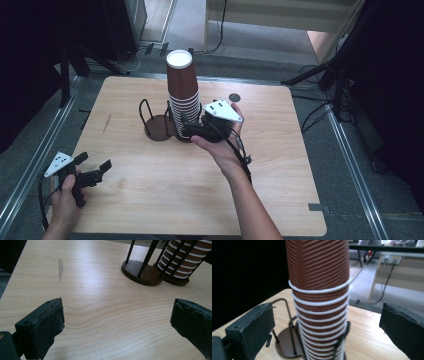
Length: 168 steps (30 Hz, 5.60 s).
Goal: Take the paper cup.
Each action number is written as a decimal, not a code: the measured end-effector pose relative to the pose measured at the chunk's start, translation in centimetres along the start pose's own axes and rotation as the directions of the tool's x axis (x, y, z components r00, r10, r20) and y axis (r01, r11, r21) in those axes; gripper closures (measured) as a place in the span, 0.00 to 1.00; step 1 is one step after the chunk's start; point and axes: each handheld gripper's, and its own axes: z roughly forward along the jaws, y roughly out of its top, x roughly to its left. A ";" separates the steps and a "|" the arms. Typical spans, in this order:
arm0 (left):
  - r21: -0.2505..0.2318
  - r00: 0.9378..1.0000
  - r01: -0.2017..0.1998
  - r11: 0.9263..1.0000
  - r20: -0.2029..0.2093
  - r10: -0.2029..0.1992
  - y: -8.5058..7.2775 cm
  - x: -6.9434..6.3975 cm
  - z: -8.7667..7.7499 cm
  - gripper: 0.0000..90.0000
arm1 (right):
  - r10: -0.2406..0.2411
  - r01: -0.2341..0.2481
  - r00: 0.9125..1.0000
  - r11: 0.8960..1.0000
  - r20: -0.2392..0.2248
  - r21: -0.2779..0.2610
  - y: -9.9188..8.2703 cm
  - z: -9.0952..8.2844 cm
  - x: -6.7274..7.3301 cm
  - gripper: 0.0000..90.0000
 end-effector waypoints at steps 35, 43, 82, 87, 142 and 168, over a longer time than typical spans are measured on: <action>0.010 1.000 -0.012 1.000 0.025 0.012 0.0 0.0 0.1 0.00 | -0.016 0.017 0.997 1.000 0.078 -0.002 2.8 5.9 1.8 0.04; 0.011 0.999 -0.015 1.000 0.029 0.014 0.0 -0.1 0.1 0.00 | -0.017 0.016 0.995 1.000 0.098 0.007 3.1 6.9 1.6 0.04; 0.003 1.000 -0.013 1.000 0.021 0.013 0.0 -0.1 0.2 0.00 | 0.014 -0.015 0.996 1.000 0.092 0.008 4.4 7.7 1.8 0.08; 0.005 1.000 -0.014 1.000 0.022 0.013 0.0 -0.1 0.1 0.00 | 0.019 -0.019 0.996 1.000 0.086 -0.001 4.7 7.7 1.7 0.09; -0.006 1.000 -0.019 1.000 0.010 0.019 0.0 -0.2 0.1 0.00 | 0.073 -0.053 0.994 0.974 0.081 -0.219 11.3 2.4 0.2 0.10; -0.001 1.000 -0.022 1.000 -0.001 0.022 0.0 -0.3 0.1 0.00 | 0.064 -0.025 0.982 0.977 0.177 -0.214 8.2 -2.9 -5.0 0.11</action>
